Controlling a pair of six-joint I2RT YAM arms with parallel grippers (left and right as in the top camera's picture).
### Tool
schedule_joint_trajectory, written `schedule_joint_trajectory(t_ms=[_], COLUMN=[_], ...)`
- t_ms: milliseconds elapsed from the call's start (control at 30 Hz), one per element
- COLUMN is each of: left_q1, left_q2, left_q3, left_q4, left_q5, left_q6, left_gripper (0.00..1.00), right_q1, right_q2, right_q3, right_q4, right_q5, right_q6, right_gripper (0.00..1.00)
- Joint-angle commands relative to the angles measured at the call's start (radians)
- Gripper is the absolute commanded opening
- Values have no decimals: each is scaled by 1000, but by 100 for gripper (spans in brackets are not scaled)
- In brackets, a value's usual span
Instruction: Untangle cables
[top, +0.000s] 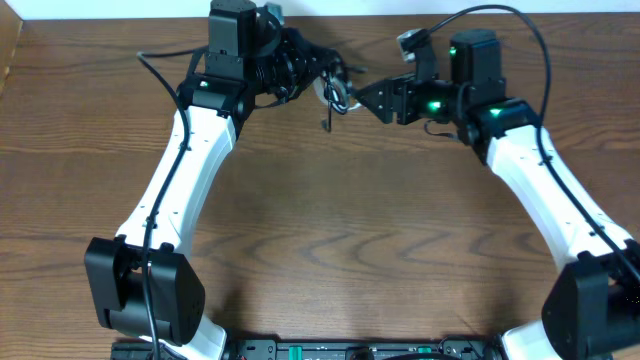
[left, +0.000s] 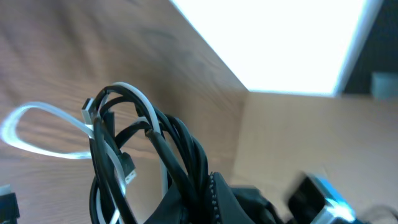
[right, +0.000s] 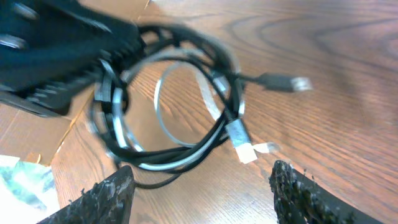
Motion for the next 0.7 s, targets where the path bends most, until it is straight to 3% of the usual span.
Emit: schedule_joint_trajectory(t_ms=[0, 167, 300, 667], left_q1=[3, 3, 3, 1], left_q2=[-18, -18, -18, -18], left_q3=[22, 22, 22, 22], left_q4=[-59, -139, -224, -297], left_q5=[-172, -196, -196, -150], left_q6=[-85, -162, -281, -289], left_gripper=[7, 7, 7, 7], right_q1=[-15, -2, 50, 138], right_q2=[-39, -39, -38, 23], right_q3=[-4, -4, -4, -4], right_q4=[-15, -15, -32, -13], right_q5=[-24, -25, -24, -3], right_q6=[-2, -42, -248, -385], right_gripper=[67, 67, 63, 51])
